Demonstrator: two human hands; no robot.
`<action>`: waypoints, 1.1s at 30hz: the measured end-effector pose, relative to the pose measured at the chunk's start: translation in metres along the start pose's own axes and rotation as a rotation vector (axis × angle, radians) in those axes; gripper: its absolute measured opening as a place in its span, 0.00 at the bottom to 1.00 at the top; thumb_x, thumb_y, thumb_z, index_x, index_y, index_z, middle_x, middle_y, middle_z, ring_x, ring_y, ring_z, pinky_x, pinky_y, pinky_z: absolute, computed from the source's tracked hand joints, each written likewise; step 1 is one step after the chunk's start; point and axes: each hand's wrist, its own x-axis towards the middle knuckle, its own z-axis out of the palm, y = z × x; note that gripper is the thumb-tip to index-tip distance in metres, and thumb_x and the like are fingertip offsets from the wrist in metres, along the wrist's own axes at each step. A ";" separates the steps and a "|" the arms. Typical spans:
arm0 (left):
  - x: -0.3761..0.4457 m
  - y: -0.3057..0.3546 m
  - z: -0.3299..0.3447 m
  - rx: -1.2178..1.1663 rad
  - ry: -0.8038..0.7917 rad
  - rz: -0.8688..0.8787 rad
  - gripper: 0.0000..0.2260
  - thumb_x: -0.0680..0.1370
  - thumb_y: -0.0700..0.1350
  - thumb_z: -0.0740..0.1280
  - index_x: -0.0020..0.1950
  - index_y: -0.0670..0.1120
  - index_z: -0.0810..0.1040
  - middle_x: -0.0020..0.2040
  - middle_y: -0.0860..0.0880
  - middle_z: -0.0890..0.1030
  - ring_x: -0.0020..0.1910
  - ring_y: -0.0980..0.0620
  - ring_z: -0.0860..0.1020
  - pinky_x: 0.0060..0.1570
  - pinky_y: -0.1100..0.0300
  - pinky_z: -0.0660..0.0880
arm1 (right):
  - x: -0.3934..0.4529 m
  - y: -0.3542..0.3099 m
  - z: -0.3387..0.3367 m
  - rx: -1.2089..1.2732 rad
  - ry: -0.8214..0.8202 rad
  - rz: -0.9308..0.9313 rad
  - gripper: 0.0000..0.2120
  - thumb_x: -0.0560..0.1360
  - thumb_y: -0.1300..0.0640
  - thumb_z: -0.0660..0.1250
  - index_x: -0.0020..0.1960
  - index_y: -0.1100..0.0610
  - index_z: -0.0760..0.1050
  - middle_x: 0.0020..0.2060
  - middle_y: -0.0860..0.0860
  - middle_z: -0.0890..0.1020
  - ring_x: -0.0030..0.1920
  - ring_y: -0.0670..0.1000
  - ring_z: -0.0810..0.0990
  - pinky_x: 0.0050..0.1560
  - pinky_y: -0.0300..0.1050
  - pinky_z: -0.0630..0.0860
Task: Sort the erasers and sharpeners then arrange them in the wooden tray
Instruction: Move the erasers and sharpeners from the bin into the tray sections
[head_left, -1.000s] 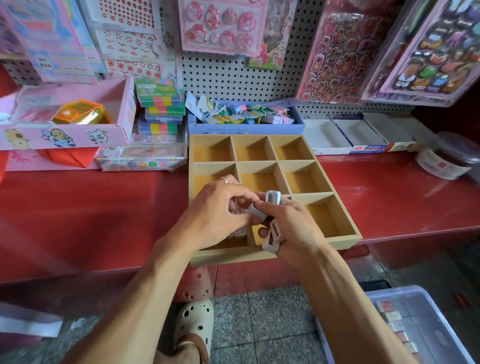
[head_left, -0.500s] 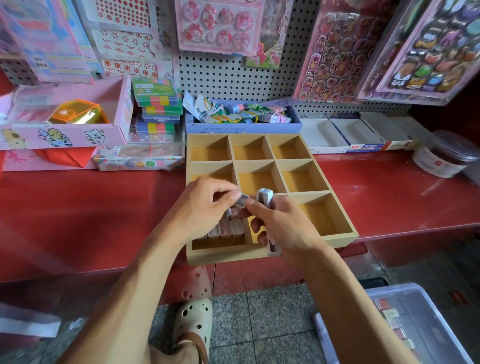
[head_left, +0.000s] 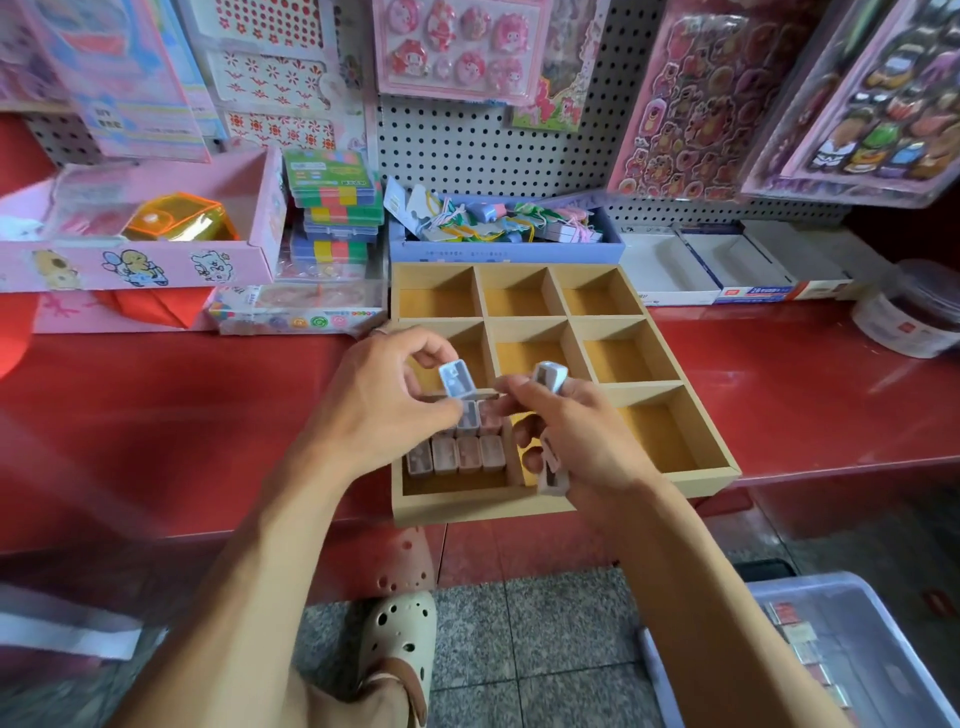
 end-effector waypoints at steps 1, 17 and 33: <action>0.000 -0.006 -0.006 0.029 -0.011 -0.011 0.12 0.64 0.41 0.77 0.42 0.55 0.80 0.41 0.56 0.76 0.31 0.56 0.74 0.37 0.61 0.73 | 0.000 -0.002 -0.003 0.044 0.036 0.001 0.10 0.81 0.56 0.65 0.52 0.62 0.81 0.39 0.52 0.82 0.31 0.46 0.72 0.28 0.40 0.67; -0.007 -0.023 -0.007 0.324 -0.185 -0.104 0.16 0.65 0.43 0.76 0.49 0.57 0.79 0.42 0.55 0.73 0.36 0.59 0.73 0.41 0.53 0.75 | 0.004 0.002 -0.008 0.227 0.114 0.054 0.07 0.82 0.60 0.63 0.51 0.60 0.80 0.38 0.52 0.80 0.29 0.46 0.72 0.26 0.38 0.68; -0.004 -0.014 0.001 0.373 -0.068 0.003 0.05 0.71 0.48 0.73 0.43 0.55 0.78 0.39 0.59 0.72 0.38 0.58 0.72 0.39 0.58 0.70 | 0.008 0.004 -0.007 0.389 0.118 0.061 0.08 0.82 0.59 0.63 0.53 0.63 0.79 0.35 0.52 0.78 0.27 0.46 0.68 0.25 0.39 0.69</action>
